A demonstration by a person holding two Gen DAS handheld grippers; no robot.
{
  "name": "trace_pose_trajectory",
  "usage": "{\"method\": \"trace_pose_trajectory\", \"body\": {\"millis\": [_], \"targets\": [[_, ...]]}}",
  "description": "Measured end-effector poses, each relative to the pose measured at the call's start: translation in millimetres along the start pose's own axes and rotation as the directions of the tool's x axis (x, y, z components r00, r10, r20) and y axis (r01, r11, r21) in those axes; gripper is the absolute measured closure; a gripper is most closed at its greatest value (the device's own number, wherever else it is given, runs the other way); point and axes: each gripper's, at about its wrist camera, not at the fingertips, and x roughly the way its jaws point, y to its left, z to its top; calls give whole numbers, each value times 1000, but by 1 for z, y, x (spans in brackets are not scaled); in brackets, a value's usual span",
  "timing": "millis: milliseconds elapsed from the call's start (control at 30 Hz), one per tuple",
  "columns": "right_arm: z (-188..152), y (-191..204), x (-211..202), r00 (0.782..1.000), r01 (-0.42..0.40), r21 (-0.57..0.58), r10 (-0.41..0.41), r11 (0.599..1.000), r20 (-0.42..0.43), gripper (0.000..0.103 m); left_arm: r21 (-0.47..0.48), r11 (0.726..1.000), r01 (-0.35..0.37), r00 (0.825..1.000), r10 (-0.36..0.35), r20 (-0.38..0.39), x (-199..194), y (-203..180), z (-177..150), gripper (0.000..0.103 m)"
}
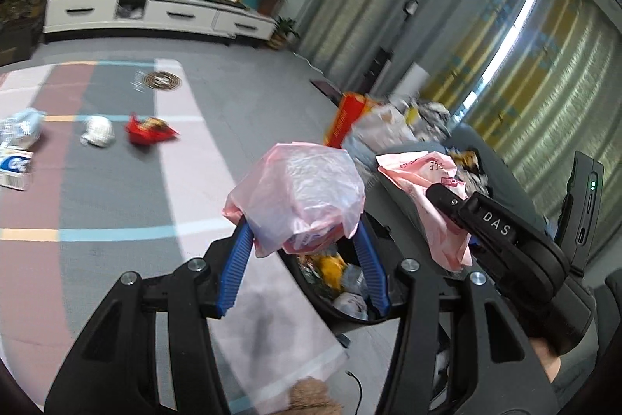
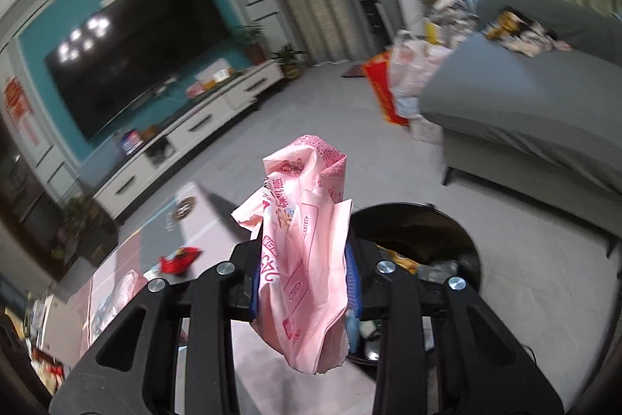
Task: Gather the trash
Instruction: 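Carry both pink bags with both tools over the black bin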
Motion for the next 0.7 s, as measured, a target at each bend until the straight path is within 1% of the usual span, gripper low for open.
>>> {"method": "trace_pose_trajectory", "body": {"millis": [100, 200, 333, 400, 567, 700], "targets": [[-1, -17, 6, 999, 32, 38, -32, 999, -23, 70, 32, 999, 28, 998, -27, -48, 23, -16, -4, 49], [-2, -28, 12, 997, 69, 52, -66, 996, -43, 70, 59, 998, 27, 996, -23, -81, 42, -32, -7, 49], [-3, -42, 21, 991, 118, 75, -113, 990, -73, 70, 71, 997, 42, 991, -33, -127, 65, -38, -9, 49], [-4, -49, 22, 989, 131, 89, -123, 987, -85, 70, 73, 996, 42, 988, -30, -149, 77, -38, -11, 49], [-6, -66, 31, 979, 177, 117, -162, 977, -124, 70, 47, 996, 73, 973, -60, -221, 104, -41, -18, 49], [-9, -68, 40, 973, 188, 115, -170, 975, -155, 70, 67, 996, 63, 964, -43, -262, 124, -48, -24, 49]]}}
